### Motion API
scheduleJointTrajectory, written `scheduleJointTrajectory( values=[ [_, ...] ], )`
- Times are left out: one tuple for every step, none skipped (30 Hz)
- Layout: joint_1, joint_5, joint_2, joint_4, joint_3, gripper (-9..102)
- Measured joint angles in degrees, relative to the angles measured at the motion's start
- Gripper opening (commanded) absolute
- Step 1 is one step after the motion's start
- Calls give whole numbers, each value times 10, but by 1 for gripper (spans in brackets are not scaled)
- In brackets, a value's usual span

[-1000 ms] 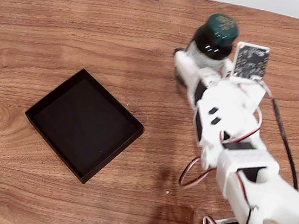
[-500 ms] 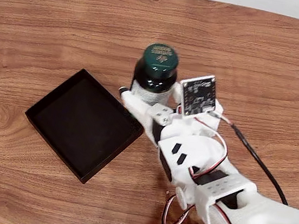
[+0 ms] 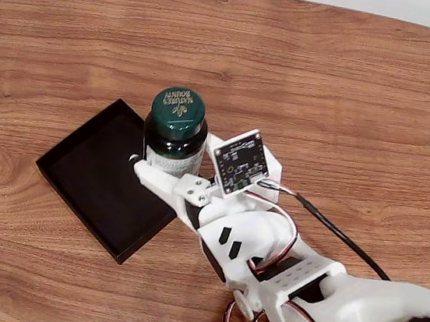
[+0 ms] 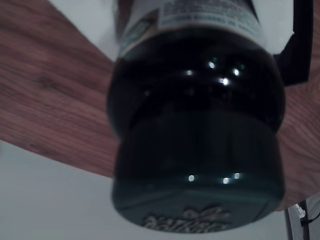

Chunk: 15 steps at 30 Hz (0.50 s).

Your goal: Pick up the pill bottle and place it in the black box.

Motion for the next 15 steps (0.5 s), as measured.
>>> scheduleJointTrajectory(
  values=[
    [-4, 0, -14, -13, 0, 19],
    [-9, 0, -31, -29, 0, 19],
    [-12, 0, -50, -47, -1, 18],
    [-15, 0, -70, -63, -2, 18],
    [-18, 0, -91, -80, -6, 18],
    [-20, 0, -111, -94, -13, 18],
    [-21, 0, -131, -108, -22, 18],
    [-22, 0, -149, -121, -30, 18],
    [-22, 0, -168, -134, -39, 18],
    [-22, 0, -185, -148, -46, 18],
    [-22, 0, -201, -160, -54, 18],
    [-22, 0, -220, -172, -61, 18],
    [-22, 0, -236, -182, -68, 18],
    [-22, 0, -250, -191, -73, 18],
    [-22, 0, -262, -198, -78, 18]
  ],
)
